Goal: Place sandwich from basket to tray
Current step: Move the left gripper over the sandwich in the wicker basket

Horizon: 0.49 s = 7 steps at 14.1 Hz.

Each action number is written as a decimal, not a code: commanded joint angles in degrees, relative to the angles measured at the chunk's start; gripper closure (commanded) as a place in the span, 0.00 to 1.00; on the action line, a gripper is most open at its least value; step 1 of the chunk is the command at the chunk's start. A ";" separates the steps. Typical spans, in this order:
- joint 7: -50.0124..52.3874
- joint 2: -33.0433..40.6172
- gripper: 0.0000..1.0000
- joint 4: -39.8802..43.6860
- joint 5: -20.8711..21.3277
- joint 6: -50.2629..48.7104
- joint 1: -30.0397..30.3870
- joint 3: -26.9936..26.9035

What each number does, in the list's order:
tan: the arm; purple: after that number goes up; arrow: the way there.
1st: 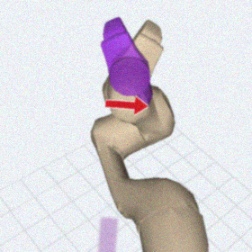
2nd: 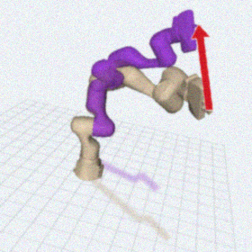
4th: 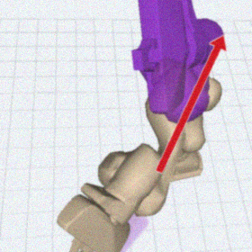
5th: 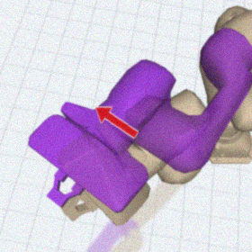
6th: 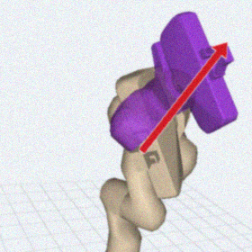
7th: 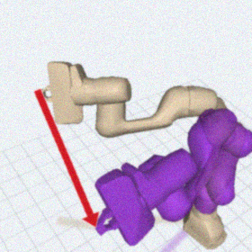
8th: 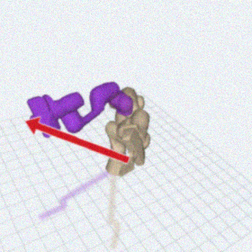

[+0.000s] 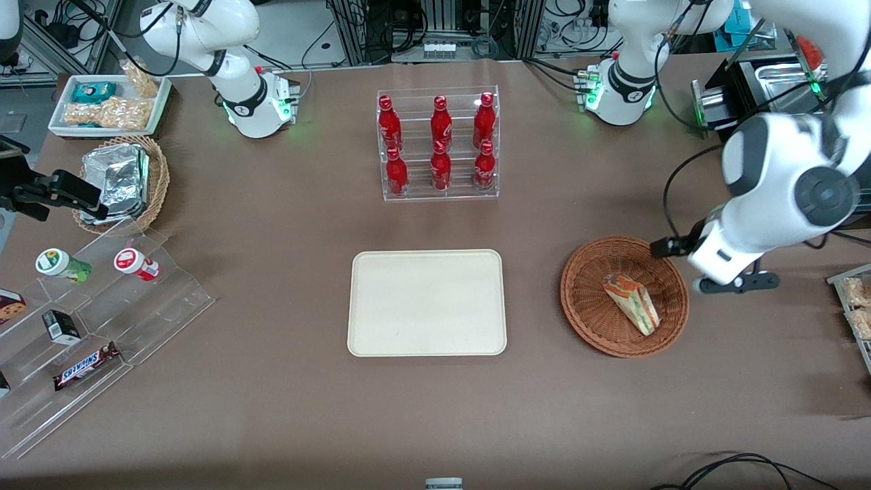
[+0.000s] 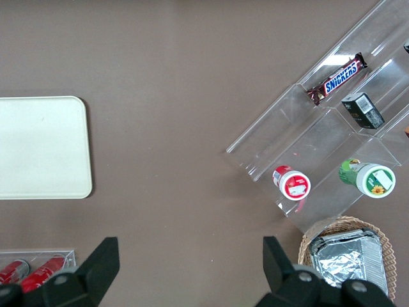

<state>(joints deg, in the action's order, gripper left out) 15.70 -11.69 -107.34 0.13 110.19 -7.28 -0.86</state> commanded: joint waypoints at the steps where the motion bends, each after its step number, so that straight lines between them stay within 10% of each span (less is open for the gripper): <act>1: 12.65 -2.02 0.00 -0.32 1.02 3.79 -1.42 -0.28; 7: 37.38 -4.91 0.00 -5.60 -0.04 17.24 -1.51 -0.28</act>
<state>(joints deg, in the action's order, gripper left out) 47.62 -15.38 -112.38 0.17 124.63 -8.15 -0.79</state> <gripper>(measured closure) 0.000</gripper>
